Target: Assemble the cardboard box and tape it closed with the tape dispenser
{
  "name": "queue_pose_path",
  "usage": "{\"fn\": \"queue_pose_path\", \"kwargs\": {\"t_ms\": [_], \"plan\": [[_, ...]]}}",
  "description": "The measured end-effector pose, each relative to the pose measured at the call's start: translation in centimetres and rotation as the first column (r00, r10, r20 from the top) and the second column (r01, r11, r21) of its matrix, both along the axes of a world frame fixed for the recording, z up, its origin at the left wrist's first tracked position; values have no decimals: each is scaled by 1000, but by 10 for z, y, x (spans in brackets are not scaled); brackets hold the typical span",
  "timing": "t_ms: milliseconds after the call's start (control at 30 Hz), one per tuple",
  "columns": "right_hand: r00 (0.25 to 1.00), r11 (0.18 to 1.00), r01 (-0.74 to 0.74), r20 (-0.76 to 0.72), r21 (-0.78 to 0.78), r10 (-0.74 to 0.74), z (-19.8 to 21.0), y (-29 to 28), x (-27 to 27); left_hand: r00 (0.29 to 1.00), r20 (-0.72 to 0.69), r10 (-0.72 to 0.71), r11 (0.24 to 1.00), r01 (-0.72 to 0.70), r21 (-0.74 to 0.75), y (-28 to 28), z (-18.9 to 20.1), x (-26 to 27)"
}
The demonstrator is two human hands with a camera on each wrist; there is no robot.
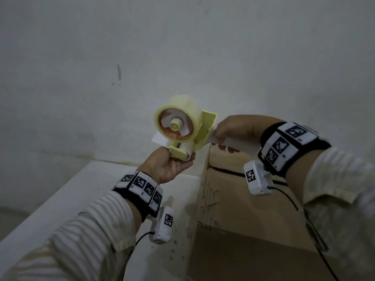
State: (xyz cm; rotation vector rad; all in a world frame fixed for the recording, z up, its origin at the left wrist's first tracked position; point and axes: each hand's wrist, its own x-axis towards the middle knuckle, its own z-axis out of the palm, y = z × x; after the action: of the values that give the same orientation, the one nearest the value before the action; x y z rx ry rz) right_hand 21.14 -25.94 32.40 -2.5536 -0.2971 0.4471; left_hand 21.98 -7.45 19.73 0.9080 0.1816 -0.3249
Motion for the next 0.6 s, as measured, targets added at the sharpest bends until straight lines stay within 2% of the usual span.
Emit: {"fn": "queue_pose_path", "kwargs": {"t_ms": [133,233,433,600], "plan": [[1000,996,-17,18,89,15,-2,-26,-9,999,51,12,998,-9,-70,-15,7,-17],[1000,986,-13,14,165,11,-5,-41,-11,998,63,6,998,-2,-66,-24,9,-25],[999,990,-38,43,138,32,-7,-49,-10,999,25,-44,994,41,98,-31,15,-26],[999,986,-16,47,163,9,-8,-50,-6,995,53,-83,996,81,47,-24,15,-21]]}}
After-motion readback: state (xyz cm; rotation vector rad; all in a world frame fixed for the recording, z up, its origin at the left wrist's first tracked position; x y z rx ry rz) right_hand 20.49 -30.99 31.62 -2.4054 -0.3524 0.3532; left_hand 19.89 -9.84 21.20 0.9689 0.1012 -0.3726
